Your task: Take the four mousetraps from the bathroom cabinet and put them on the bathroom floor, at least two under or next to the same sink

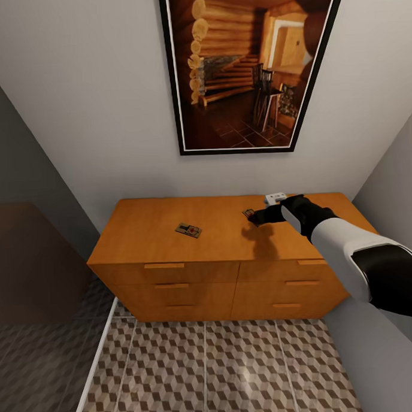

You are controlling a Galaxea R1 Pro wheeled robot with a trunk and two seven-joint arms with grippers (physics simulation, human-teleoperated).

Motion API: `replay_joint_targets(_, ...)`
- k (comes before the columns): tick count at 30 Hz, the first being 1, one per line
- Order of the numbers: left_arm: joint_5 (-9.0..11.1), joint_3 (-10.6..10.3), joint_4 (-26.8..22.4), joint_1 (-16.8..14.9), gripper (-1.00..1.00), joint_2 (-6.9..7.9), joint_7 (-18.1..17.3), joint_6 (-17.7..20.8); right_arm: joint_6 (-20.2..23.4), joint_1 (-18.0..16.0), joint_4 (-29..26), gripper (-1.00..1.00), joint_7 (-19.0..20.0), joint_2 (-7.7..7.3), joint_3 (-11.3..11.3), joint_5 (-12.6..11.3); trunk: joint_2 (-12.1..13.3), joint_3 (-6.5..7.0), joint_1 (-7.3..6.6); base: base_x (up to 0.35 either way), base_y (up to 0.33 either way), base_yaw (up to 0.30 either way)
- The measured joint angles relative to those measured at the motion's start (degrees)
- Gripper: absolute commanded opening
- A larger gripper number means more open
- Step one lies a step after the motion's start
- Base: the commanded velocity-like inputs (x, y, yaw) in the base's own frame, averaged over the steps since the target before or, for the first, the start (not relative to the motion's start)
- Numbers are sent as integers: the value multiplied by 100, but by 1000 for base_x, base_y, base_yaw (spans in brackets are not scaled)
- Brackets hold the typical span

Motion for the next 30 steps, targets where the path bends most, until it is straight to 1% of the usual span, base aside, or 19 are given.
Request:
replay_joint_targets(3, 0, 0, 0, 0, 100, 0, 0, 0, 0, 0, 5, 100, 73, 19, 0, 0, 0, 0, 0, 0, 0, 0)
replay_joint_targets(6, 0, 0, 0, 1, 100, 0, -1, 0, 0, 0, 10, 100, 217, 28, 1, 0, 0, 0, 0, 0, 0, 0)
replay_joint_targets(7, 0, 0, 0, 1, 100, 0, -2, 0, 0, 0, 12, 100, 317, 29, 2, 1, 0, 0, 0, 0, 0, 0)
replay_joint_targets(11, 0, 0, 0, 0, 100, 0, -1, 0, 0, 0, 14, 100, 440, 27, 18, 6, 0, 0, 0, 0, 0, 0)
replay_joint_targets(14, 0, 0, 0, 0, 100, 0, -2, 0, 0, 0, 15, 100, 483, 22, 45, 27, 0, 0, 0, 0, 0, 0)
replay_joint_targets(25, 0, 0, 0, 0, 100, 0, -3, 0, 0, 0, 22, 100, 533, 20, 85, 329, 0, 0, 0, 0, 0, 0)
replay_joint_targets(30, 0, 0, 0, 0, 100, 0, -3, 0, -3, 0, 61, 100, 535, 18, 88, 366, 0, 0, 0, 0, 0, 0)
